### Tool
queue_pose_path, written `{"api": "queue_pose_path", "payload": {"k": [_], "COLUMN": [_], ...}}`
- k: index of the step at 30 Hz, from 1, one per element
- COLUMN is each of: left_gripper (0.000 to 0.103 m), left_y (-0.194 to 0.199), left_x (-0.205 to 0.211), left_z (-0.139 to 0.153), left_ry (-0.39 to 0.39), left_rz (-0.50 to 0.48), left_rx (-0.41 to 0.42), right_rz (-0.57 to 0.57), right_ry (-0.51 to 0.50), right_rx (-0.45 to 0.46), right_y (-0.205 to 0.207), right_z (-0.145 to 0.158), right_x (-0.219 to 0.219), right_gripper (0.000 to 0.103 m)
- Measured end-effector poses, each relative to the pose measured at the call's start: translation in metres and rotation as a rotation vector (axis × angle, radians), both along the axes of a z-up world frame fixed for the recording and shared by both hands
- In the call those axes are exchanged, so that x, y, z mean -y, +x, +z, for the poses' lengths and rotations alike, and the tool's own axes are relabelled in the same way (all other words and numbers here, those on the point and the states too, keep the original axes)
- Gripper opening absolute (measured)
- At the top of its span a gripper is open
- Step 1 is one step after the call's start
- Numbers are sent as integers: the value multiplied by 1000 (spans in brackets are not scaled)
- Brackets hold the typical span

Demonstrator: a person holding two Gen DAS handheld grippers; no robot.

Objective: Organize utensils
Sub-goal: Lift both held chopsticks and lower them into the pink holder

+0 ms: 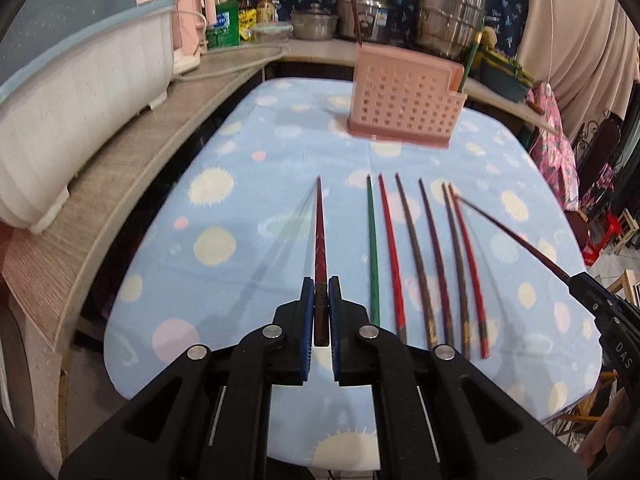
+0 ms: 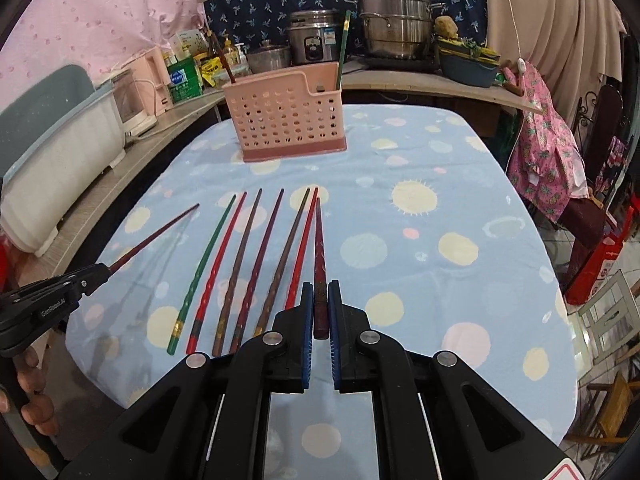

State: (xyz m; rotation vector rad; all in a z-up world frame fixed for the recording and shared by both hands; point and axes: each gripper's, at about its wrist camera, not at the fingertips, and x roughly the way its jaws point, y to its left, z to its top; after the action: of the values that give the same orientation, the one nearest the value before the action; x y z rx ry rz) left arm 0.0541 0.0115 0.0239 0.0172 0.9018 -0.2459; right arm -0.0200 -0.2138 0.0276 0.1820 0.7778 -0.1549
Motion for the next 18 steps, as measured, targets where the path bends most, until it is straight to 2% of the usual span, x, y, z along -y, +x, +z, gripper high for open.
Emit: {"api": "queue_pose_path", "payload": {"k": [13, 18], "left_gripper": [7, 7], "left_y": [67, 101], "left_x": [10, 16], "left_z": [98, 140], "left_ry": [-100, -158], "left_rz": [8, 9], "left_rx": [165, 221], "right_rz": [11, 15], "right_ry": [85, 65], "right_rx": [157, 243], "right_y": [65, 95], "right_z": [89, 128], "right_x": [40, 43], "right_gripper": [7, 7]}}
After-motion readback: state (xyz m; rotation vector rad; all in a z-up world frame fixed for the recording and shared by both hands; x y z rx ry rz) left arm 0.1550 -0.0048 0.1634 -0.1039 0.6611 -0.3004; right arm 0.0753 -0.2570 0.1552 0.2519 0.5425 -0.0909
